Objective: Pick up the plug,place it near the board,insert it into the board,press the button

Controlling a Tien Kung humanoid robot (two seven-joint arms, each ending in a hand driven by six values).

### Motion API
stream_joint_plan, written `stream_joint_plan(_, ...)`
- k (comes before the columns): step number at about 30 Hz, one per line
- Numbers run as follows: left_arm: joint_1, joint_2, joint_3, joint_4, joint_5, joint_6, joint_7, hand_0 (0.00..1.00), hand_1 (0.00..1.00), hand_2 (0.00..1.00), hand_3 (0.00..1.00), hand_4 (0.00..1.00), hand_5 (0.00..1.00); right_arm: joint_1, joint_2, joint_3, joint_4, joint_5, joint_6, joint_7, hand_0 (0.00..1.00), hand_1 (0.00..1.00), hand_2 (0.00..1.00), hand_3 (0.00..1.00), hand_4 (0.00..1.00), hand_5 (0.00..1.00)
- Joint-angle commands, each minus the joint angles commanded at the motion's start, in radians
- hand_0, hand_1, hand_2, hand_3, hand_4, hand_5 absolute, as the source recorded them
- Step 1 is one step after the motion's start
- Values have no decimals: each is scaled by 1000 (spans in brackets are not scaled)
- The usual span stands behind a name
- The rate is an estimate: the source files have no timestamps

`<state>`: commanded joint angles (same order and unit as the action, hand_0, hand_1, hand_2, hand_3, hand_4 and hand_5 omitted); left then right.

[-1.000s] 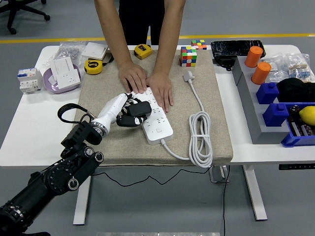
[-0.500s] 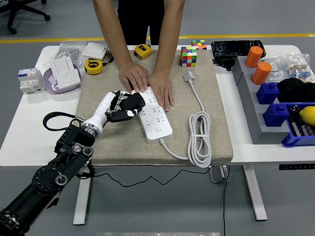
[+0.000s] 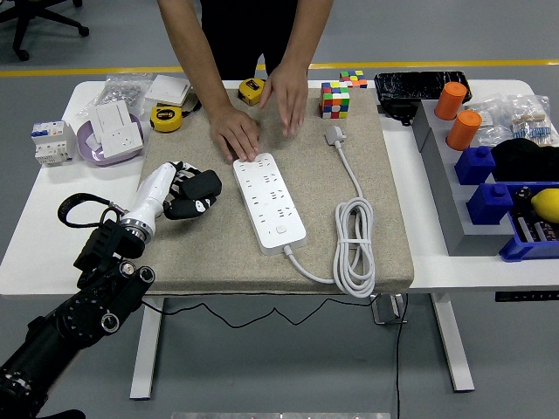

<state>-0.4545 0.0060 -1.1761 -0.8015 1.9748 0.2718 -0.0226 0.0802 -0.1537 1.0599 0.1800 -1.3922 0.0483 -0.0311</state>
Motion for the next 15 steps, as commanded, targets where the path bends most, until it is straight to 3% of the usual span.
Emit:
stream_joint_plan(4, -1, 2, -3, 4, 83, -10, 9, 691, 750, 627, 579, 654, 217, -2, -1, 9, 0, -8, 1, -2, 870, 747, 711, 683, 990, 590)
stream_joint_plan(5, -1, 2, -5, 5, 94, -12, 11, 865, 906, 789, 604, 722, 293, -2, -1, 9, 0, -7, 0, -2, 866, 747, 711, 683, 991, 590)
stream_joint_plan(10, -3, 4, -14, 11, 166, -24, 25, 865, 906, 789, 604, 722, 293, 0, 0, 5, 0, -3, 0, 0, 866, 747, 711, 683, 991, 590)
stream_joint_plan(11, -2, 4, -15, 11, 174, -26, 27, 933, 971, 850, 606, 739, 311, 0, 0, 4, 0, -2, 0, 1, 867, 746, 711, 683, 990, 589)
stream_joint_plan(15, 0, 6, -20, -3, 203, -36, 37, 933, 971, 850, 606, 739, 311, 1, 1, 4, 0, -2, 0, 1, 867, 746, 711, 683, 990, 589)
